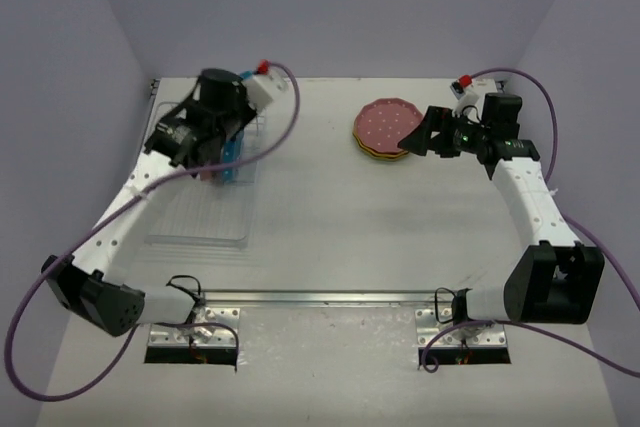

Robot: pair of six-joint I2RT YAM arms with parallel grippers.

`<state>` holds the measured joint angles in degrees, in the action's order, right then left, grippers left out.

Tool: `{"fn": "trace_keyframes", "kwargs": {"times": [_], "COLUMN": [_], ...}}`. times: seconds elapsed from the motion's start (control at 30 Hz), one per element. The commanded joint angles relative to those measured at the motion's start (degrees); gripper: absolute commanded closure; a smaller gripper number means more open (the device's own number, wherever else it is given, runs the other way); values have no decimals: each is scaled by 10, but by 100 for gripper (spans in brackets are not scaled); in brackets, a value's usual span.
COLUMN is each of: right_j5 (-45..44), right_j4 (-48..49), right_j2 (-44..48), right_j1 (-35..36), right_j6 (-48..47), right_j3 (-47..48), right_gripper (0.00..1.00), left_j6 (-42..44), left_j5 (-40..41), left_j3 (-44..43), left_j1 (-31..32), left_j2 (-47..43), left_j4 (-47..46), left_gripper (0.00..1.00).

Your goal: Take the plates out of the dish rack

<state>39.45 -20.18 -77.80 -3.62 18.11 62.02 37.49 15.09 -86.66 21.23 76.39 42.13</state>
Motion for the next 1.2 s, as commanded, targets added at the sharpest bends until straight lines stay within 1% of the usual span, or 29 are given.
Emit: {"fn": "trace_keyframes", "kwargs": {"times": [0.0,0.07,0.13,0.23,0.3,0.37,0.43,0.57,0.73,0.8,0.97,1.17], "right_j5": [46,57,68,97,134,149,163,182,204,212,226,252], "right_j4": [16,14,10,14,15,10,-4,-25,-17,-14,-4,4], "right_j2": [-3,-14,-23,-44,-58,-75,-87,-99,-117,-124,-131,-136], "right_j1": [-1,-1,0,0,2,12,29,86,121,139,168,185], "right_j6": [33,36,37,48,53,51,34,-9,-17,-20,-23,-18], "right_j3": [48,59,69,80,84,92,98,100,99,100,93,83], "right_gripper": [1,1,1,1,1,1,1,1,1,4,13,35], "left_j6": [279,364,413,527,602,624,638,658,652,639,609,592], "left_j5": [186,204,218,216,206,199,197,185,187,196,210,219], "left_j3": [188,256,327,428,473,499,516,537,540,532,507,499], "left_j1": [179,232,295,374,400,432,457,487,506,513,516,516], "left_j2": [-120,-158,-190,-229,-252,-258,-256,-251,-241,-232,-210,-201], "left_j4": [-269,-344,-384,-478,-523,-548,-563,-606,-617,-618,-609,-607], "left_gripper": [100,100,100,100,100,100,100,100,100,100,100,100]}}
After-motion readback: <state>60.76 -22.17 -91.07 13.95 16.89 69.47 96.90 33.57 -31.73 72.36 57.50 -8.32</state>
